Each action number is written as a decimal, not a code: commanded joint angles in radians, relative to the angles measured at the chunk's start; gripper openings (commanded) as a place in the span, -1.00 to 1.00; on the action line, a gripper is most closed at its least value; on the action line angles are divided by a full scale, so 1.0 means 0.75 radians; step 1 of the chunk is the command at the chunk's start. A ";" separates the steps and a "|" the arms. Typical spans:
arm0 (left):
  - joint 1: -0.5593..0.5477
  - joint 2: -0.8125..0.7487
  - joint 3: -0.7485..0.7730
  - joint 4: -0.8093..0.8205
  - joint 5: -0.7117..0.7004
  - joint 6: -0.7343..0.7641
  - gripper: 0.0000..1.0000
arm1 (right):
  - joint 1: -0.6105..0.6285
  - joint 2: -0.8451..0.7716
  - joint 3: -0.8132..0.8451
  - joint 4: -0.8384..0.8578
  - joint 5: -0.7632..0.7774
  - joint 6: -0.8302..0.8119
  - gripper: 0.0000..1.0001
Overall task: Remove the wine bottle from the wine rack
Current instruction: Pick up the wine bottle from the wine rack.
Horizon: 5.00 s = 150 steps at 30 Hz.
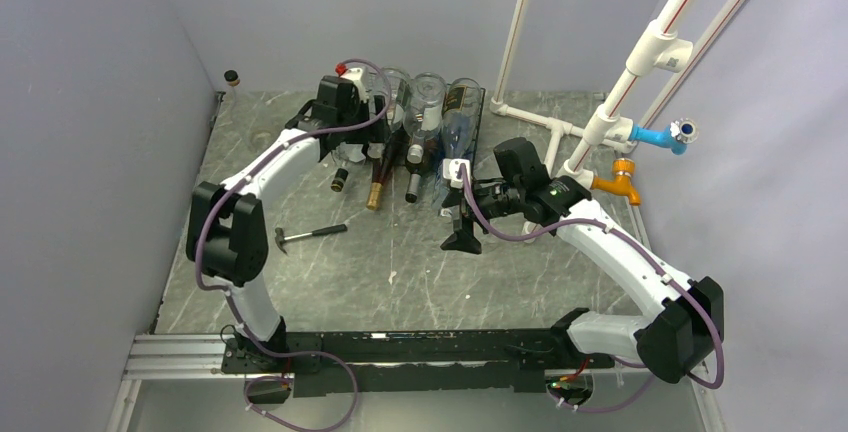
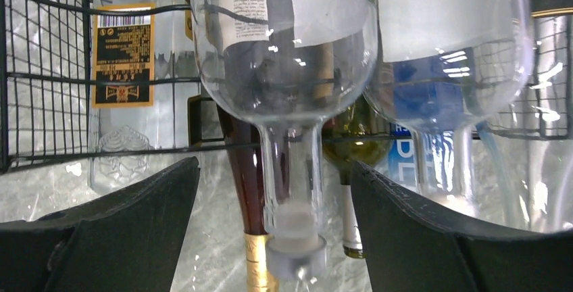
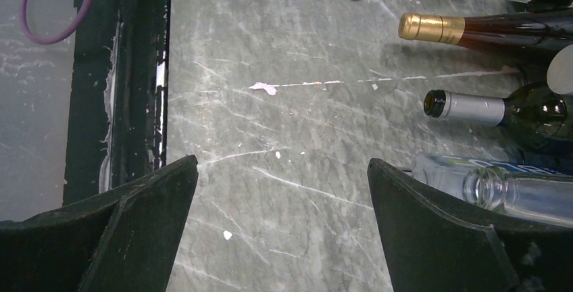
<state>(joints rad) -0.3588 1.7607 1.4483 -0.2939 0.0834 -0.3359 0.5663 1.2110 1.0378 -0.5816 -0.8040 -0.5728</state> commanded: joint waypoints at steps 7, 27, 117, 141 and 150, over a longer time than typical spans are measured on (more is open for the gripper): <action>0.004 0.150 0.182 0.059 0.003 0.052 0.54 | 0.005 -0.008 -0.002 0.043 -0.031 -0.018 1.00; 0.004 0.251 0.191 0.090 0.026 0.004 0.24 | 0.006 -0.013 -0.003 0.043 -0.022 -0.025 1.00; -0.010 -0.611 -0.436 0.483 -0.033 -0.120 -1.00 | 0.006 -0.020 -0.011 0.045 -0.015 -0.032 1.00; -0.010 -1.122 -0.641 -0.037 0.350 -0.071 -1.00 | 0.008 -0.025 -0.032 0.015 -0.102 -0.097 0.99; -0.011 -1.239 -0.700 -0.218 0.516 -0.071 -1.00 | 0.008 -0.018 -0.036 -0.011 -0.114 -0.142 0.99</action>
<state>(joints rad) -0.3672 0.9054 0.8955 -0.6140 0.3466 -0.4194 0.5674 1.2110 1.0164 -0.5835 -0.8494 -0.6373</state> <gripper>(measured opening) 0.405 0.997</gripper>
